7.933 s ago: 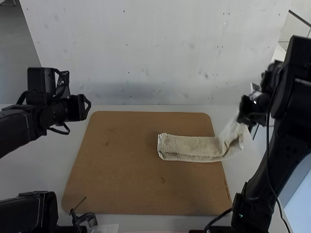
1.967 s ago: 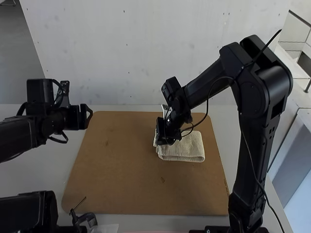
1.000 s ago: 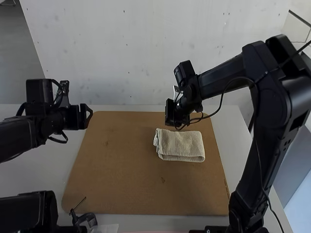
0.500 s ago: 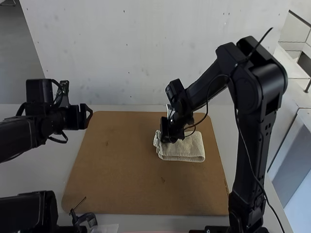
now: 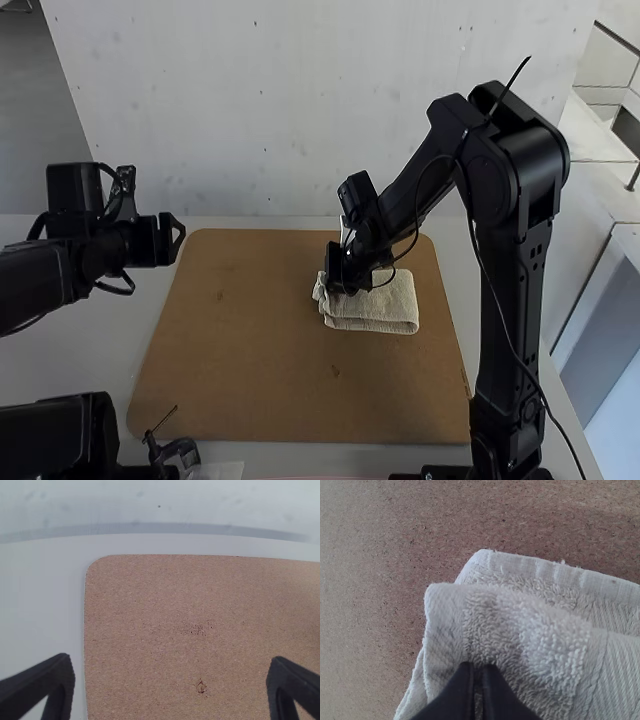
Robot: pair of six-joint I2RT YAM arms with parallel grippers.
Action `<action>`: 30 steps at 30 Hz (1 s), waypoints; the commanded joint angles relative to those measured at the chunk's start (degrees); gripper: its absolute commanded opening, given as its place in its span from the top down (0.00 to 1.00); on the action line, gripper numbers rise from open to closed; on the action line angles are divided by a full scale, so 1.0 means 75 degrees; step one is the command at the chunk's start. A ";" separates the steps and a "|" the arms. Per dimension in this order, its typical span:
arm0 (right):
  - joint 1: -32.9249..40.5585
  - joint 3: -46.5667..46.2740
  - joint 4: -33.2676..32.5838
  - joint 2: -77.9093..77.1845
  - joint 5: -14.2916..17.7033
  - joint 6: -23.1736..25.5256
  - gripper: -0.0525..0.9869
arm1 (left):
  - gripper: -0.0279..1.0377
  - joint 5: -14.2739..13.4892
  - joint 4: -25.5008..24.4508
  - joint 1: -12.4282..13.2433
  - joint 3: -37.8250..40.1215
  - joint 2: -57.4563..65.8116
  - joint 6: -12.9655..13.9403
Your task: Fold the towel.
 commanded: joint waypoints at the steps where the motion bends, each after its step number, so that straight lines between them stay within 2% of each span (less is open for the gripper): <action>1: 0.0012 -0.0072 0.0042 -0.0073 -0.0139 0.0199 0.93 | 0.18 0.0138 0.0078 0.0084 -0.0138 -0.0127 0.0122; 2: 0.0000 -0.0096 0.0042 -0.0132 -0.0139 0.0222 0.91 | 0.18 0.0138 0.0078 0.0084 -0.0138 -0.0139 0.0122; 6: -0.0070 -0.0096 -0.0122 -0.0354 -0.0233 0.0246 0.65 | 0.18 0.0138 0.0078 0.0072 -0.0138 -0.0162 0.0122; 9: -0.0117 -0.0084 -0.0180 -0.0952 -0.0291 0.0281 0.61 | 0.18 0.0138 0.0090 0.0048 -0.0126 -0.0162 0.0110; 12: -0.0281 0.0103 -0.0145 -0.1655 -0.0233 0.0527 0.53 | 0.18 0.0103 0.0090 0.0025 -0.0114 -0.0221 0.0099; 15: -0.0574 0.0431 -0.0227 -0.2194 0.0048 0.0586 0.52 | 0.18 0.0033 0.0102 0.0025 -0.0068 -0.0256 0.0064; 17: -0.0902 0.0877 -0.0309 -0.2487 0.0341 0.0586 0.51 | 0.18 -0.0214 0.0243 0.0025 0.0050 -0.0127 0.0040; 20: -0.1395 0.1486 -0.0696 -0.2968 0.0482 0.0586 0.41 | 0.18 -0.0448 0.0477 0.0025 0.0249 0.0084 -0.0007; 23: -0.2027 0.1474 -0.0731 -0.3729 0.0611 0.0515 0.32 | 0.18 -0.0577 0.0653 0.0048 0.0214 -0.0010 0.0005; 25: -0.2613 0.1263 -0.0720 -0.4409 0.0658 0.0340 0.30 | 0.18 -0.0612 0.0676 0.0084 0.0190 -0.0162 0.0005; 26: -0.2859 0.1053 -0.0649 -0.4819 0.0904 0.0117 0.29 | 0.18 -0.0671 0.0723 0.0084 0.0155 -0.0315 0.0005; 29: -0.3082 0.0408 -0.0602 -0.5932 0.1572 -0.0867 0.16 | 0.18 -0.0753 0.0746 0.0084 -0.0079 -0.0818 0.0040; 30: -0.3258 0.0185 -0.0591 -0.6284 0.1560 -0.0891 0.15 | 0.18 -0.0788 0.0746 0.0084 -0.0161 -0.0959 0.0040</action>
